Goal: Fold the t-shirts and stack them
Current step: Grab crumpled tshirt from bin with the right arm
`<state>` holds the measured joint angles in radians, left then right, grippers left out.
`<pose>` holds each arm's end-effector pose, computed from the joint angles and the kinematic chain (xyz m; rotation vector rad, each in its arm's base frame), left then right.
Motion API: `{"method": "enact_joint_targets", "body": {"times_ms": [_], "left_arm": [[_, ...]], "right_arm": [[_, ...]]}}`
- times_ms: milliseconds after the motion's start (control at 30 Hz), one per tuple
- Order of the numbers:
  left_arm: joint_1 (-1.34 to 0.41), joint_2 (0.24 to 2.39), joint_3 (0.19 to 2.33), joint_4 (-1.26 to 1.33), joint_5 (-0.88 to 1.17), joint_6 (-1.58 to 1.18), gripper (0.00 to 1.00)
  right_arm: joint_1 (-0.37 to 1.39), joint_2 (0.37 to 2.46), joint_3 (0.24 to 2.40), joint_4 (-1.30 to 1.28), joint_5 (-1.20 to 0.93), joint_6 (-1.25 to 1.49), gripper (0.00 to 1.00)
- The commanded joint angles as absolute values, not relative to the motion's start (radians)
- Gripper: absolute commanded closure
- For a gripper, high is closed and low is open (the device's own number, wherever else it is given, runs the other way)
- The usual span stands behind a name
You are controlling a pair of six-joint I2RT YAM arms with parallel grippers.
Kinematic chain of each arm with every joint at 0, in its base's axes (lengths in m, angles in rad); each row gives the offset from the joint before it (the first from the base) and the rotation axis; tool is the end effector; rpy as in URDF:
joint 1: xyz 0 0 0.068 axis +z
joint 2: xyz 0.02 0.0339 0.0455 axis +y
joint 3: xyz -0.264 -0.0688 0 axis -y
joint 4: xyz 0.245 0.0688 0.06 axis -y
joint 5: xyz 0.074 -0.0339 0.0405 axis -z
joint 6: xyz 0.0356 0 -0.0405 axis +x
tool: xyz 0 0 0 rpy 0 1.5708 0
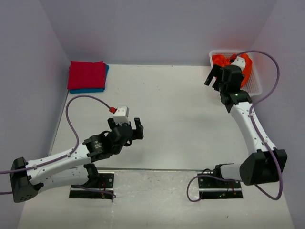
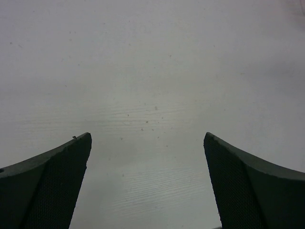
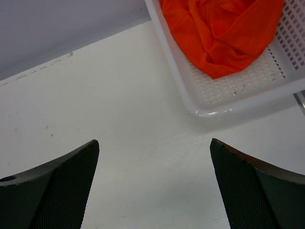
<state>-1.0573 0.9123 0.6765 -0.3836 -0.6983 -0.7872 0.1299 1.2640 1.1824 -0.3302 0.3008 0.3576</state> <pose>0.1148 -0.1570 0.2646 -0.1033 2.0507 -0.3848 0.2873 0.0269 0.3618 0.4144 1.9189 0.0213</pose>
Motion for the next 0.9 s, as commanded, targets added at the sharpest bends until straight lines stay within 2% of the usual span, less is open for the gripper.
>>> {"method": "enact_joint_targets", "body": {"times_ms": [0,100,233,300,433,567,867], "left_arm": [[-1.065,0.894,0.692,-0.367,-0.684,-0.767,0.00],[-1.065,0.871,0.675,-0.354,-0.663,-0.765,0.00],[-1.065,0.847,0.643,-0.330,-0.637,-0.761,0.00],[-1.065,0.844,0.635,-0.324,-0.627,-0.752,0.00],[-1.065,0.822,0.627,-0.319,-0.601,-0.742,0.00],[-1.065,0.793,0.609,-0.313,-0.591,-0.729,0.00],[-1.065,0.790,0.584,-0.293,-0.558,-0.703,0.00]], "right_arm": [[0.081,1.374,1.328,-0.311,0.327,0.357,0.01],[0.038,1.495,1.470,-0.304,0.337,0.324,0.01],[-0.032,1.815,1.747,-0.422,0.353,0.293,0.01],[-0.049,1.903,1.849,-0.439,0.363,0.269,0.01],[-0.077,2.099,1.962,-0.433,0.402,0.151,0.01],[-0.098,2.209,2.074,-0.426,0.451,0.038,0.01],[-0.149,2.278,2.074,-0.372,0.514,-0.074,0.01]]}}
